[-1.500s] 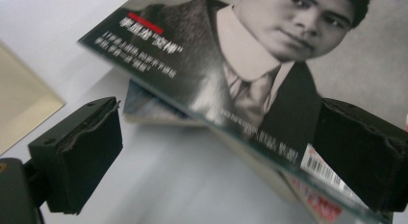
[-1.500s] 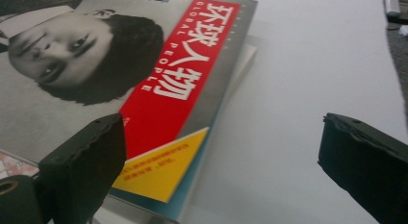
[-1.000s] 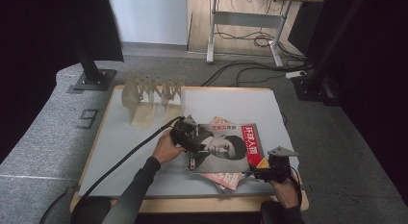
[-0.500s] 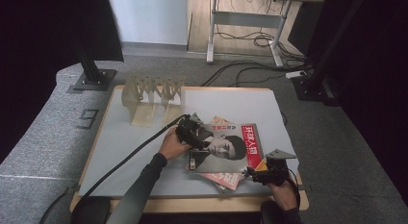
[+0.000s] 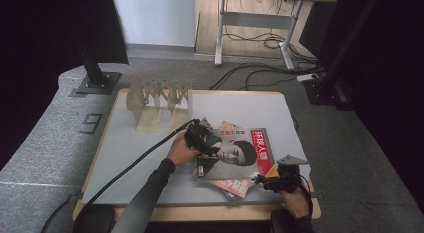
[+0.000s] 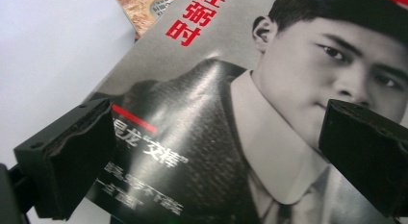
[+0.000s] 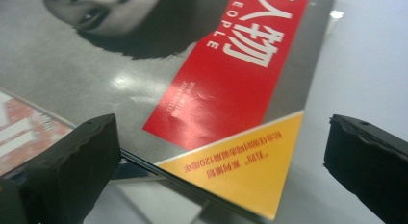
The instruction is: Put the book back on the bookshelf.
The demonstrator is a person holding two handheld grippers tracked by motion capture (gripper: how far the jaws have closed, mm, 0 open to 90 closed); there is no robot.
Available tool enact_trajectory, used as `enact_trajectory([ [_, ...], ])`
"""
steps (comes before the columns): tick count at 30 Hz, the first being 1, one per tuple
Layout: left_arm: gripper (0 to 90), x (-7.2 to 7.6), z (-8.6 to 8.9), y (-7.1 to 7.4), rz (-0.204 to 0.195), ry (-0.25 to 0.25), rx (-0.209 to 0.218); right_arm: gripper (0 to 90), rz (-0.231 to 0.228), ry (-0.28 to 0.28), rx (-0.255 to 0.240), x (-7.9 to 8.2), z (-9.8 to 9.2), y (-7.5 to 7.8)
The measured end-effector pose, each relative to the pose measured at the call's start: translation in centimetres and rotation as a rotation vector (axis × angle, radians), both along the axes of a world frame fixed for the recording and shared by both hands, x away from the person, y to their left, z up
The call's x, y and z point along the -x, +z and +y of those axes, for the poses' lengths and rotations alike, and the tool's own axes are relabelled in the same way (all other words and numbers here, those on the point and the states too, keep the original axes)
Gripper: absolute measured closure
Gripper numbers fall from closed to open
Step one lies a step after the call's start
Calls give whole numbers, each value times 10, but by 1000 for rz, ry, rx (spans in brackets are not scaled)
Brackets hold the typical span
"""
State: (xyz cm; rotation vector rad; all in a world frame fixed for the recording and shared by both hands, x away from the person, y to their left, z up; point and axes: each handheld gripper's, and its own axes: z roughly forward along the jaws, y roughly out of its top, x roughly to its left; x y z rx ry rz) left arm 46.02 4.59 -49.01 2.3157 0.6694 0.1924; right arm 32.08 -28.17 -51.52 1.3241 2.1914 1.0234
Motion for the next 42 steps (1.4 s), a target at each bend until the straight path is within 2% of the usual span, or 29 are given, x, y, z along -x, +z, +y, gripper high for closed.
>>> enact_trajectory([
  [4,0,-5,3,0,3,16,16,0,-11,-28,19,-1,-4,0],
  [10,0,-11,4,-4,7,30,10,0,-13,-47,23,-4,-9,0],
  [17,0,-17,2,-5,-8,41,10,1,-17,-69,24,-8,-13,-1],
  [22,0,-21,3,-11,22,52,14,0,-15,-73,15,-10,-15,-2],
  [30,0,-15,2,-8,28,46,-14,2,-21,-92,21,-11,-17,-2],
  [42,0,-1,12,-10,46,60,3,1,-17,-99,24,-18,-21,-2],
])
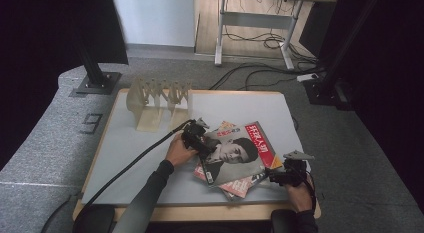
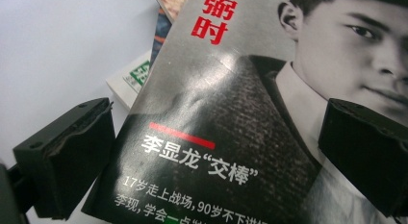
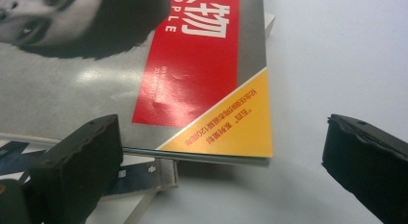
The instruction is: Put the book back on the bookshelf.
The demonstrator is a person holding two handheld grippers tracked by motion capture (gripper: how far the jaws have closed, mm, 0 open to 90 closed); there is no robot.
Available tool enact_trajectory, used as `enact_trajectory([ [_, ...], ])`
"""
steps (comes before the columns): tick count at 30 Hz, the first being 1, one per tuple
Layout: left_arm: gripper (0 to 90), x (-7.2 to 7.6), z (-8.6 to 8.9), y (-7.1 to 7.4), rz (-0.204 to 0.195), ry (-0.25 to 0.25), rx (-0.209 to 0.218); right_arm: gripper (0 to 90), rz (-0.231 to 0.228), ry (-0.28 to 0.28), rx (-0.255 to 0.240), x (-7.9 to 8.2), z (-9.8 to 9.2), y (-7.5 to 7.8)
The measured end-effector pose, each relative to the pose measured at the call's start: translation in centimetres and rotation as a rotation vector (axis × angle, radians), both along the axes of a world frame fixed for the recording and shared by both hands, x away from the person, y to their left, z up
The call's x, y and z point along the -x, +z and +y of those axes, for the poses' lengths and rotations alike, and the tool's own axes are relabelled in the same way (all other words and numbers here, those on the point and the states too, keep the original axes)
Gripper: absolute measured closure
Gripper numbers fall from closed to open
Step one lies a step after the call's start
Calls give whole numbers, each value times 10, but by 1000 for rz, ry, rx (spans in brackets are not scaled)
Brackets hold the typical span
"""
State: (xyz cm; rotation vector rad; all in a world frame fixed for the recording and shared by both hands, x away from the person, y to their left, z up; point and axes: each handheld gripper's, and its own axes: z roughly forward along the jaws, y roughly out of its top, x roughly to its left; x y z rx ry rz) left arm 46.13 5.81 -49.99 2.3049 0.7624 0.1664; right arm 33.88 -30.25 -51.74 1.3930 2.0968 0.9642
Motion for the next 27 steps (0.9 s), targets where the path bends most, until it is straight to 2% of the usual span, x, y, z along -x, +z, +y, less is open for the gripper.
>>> enact_trajectory([
  [16,0,21,13,2,19,-24,-19,8,10,-30,8,-14,-2,2],
  [23,0,27,16,1,25,-23,-13,14,17,-44,3,-20,-2,2],
  [27,0,31,18,0,26,-18,-5,47,12,-53,3,-20,-1,2],
])
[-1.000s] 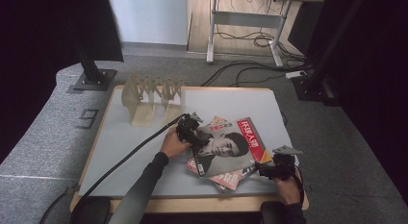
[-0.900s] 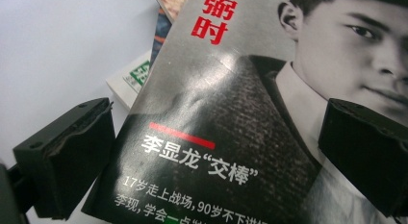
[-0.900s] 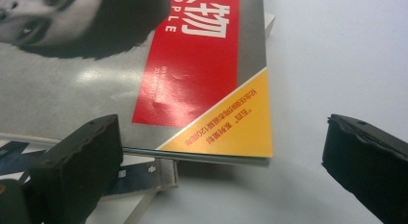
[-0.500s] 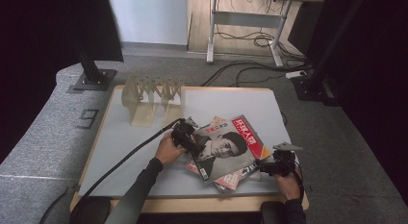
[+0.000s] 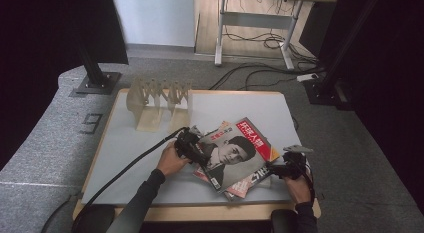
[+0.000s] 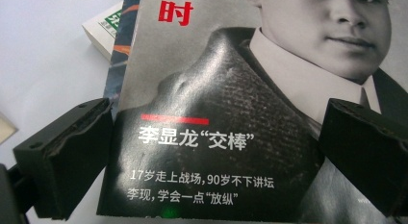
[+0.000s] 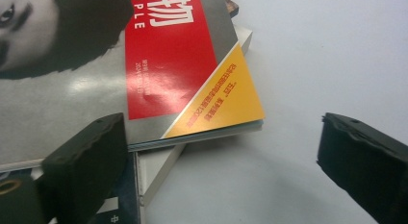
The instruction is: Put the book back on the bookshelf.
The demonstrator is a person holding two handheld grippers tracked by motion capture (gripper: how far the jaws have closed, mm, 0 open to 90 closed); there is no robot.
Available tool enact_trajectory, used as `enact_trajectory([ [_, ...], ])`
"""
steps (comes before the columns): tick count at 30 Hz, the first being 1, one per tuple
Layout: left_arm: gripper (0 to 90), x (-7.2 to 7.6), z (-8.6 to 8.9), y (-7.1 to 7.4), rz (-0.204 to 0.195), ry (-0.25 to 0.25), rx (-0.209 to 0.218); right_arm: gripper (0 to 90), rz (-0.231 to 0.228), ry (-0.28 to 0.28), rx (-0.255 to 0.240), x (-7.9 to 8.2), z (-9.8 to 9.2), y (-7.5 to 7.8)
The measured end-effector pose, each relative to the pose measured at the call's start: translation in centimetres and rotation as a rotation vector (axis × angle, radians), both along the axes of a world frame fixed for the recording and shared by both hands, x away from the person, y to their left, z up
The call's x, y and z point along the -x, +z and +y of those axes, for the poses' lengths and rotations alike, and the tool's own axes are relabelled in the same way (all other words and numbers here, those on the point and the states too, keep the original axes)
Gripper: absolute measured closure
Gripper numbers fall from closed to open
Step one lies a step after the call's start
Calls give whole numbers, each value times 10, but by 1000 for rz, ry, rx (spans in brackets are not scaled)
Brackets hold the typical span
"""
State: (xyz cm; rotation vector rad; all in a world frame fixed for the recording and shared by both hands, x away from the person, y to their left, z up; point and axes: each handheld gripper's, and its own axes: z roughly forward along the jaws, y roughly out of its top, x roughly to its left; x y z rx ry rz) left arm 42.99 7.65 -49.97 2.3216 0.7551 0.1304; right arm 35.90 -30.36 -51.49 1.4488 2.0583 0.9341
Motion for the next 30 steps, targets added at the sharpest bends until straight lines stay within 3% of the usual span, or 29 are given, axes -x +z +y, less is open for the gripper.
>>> enact_trajectory([
  [12,0,14,5,-2,2,5,17,51,1,21,-4,3,7,1],
  [30,0,40,9,-5,7,-11,24,24,12,-16,7,-21,6,0],
])
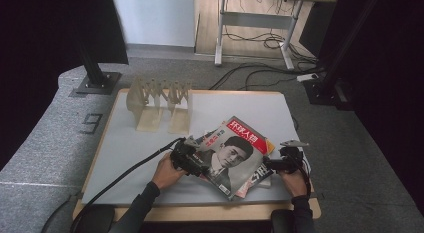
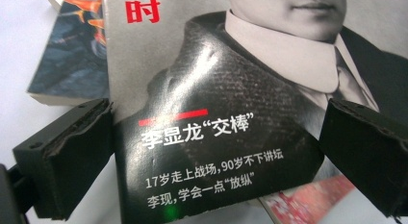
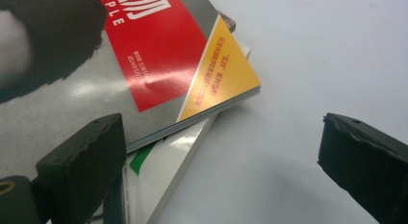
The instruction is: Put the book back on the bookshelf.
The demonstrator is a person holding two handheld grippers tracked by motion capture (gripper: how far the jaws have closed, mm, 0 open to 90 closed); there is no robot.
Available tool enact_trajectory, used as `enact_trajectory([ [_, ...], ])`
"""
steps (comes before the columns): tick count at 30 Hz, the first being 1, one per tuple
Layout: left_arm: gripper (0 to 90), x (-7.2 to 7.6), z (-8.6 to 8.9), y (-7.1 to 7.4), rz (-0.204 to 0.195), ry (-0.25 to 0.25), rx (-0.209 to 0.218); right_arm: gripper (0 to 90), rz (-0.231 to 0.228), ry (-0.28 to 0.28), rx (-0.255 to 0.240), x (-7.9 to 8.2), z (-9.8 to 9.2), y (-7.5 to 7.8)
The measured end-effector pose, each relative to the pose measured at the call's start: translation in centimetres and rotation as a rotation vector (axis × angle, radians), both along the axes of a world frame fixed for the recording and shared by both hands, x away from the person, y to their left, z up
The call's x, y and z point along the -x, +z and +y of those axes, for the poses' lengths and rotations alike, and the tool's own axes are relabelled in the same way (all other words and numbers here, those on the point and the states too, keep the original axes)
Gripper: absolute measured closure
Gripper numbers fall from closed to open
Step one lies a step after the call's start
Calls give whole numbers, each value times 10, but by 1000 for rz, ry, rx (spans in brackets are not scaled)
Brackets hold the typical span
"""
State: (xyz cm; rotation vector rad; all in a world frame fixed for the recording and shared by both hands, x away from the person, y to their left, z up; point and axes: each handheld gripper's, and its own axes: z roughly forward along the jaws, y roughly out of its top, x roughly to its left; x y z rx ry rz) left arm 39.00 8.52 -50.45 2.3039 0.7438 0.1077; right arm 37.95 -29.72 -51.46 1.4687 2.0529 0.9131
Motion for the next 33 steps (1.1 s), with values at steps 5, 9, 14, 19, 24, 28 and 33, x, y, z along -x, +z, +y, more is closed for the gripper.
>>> enact_trajectory([
  [5,0,8,1,-1,-3,-6,1,42,0,-21,-15,-5,0,-1],
  [9,0,13,1,-1,-4,-11,0,122,-11,-33,-28,0,2,1],
  [14,0,18,1,-1,-3,-21,-5,121,0,-11,-41,9,3,1],
  [19,0,22,1,-1,-3,-23,-5,94,17,43,-39,21,7,1],
  [24,0,26,1,-2,-7,-29,-17,92,11,54,-13,24,12,2],
  [28,0,33,0,-3,-22,-33,-34,51,15,41,-22,20,10,0],
  [33,0,35,1,-3,-17,-35,-31,38,17,34,-25,15,10,0],
])
